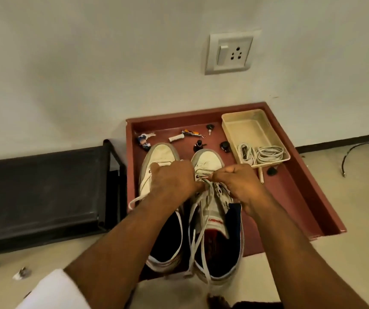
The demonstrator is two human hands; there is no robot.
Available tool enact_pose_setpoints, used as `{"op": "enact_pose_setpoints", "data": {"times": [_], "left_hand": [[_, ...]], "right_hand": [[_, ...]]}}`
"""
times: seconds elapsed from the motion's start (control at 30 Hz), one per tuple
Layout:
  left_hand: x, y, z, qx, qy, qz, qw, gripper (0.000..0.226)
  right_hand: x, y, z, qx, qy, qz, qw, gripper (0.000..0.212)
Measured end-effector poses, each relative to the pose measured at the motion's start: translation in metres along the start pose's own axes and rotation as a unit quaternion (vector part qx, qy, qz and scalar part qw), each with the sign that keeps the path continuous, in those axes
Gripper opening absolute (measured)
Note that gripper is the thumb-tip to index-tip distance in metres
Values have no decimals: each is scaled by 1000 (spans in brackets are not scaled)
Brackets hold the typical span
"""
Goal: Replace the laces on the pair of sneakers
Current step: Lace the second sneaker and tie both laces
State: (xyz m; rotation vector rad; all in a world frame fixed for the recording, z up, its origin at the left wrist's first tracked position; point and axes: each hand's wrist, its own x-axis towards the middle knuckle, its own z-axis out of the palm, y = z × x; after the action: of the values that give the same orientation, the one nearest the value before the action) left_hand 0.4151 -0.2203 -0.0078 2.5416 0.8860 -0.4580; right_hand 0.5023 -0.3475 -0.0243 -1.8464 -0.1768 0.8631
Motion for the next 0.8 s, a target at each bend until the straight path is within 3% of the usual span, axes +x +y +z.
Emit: {"op": "enact_pose_setpoints", "data": {"times": [0.27,0.57,0.8], "left_hand": [[4,-12,-3,-133,-14,-22,991,20],[7,-18,1,-249,-27,-32,967,10],[8,-20,-2,-326,-54,-30,943,16]], "right_hand": [[12,14,9,-5,3,8,1000,17],[9,13,22,13,8,26,1000,19],[9,18,27,23,12,4,1000,23]]}}
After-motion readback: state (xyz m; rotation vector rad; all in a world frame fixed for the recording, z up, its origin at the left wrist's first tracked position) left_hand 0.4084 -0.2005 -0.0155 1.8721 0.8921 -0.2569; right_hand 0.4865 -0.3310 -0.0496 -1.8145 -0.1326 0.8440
